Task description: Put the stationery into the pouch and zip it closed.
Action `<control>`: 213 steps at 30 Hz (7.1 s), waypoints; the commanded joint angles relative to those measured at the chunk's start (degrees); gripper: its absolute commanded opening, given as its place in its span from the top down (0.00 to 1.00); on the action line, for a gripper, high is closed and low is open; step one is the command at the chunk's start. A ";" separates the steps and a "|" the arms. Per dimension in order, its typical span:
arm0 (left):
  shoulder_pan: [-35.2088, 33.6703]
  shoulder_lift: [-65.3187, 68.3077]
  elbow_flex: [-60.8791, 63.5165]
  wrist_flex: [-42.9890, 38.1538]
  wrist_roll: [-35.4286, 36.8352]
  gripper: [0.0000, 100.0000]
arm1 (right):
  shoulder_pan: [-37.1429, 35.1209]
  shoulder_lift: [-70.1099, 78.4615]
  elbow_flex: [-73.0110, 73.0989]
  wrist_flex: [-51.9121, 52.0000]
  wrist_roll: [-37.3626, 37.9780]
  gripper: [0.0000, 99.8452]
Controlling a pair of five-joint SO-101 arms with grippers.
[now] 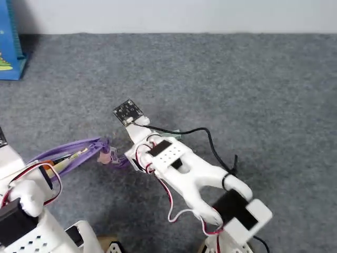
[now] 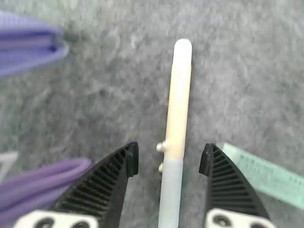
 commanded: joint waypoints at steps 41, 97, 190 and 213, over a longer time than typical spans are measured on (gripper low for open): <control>-0.44 -0.09 -0.22 0.44 -0.70 0.99 | 5.58 -6.20 -13.80 47.60 10.02 0.80; 15.30 0.00 -1.45 0.44 -0.26 0.99 | -7.52 -72.22 -13.98 18.77 -7.82 0.99; 15.47 -0.09 0.22 0.53 -0.18 0.99 | -2.86 -78.73 8.97 16.66 -10.29 0.99; 15.47 -0.09 0.22 0.53 0.88 0.99 | -14.46 -51.12 19.60 -1.98 -12.75 0.99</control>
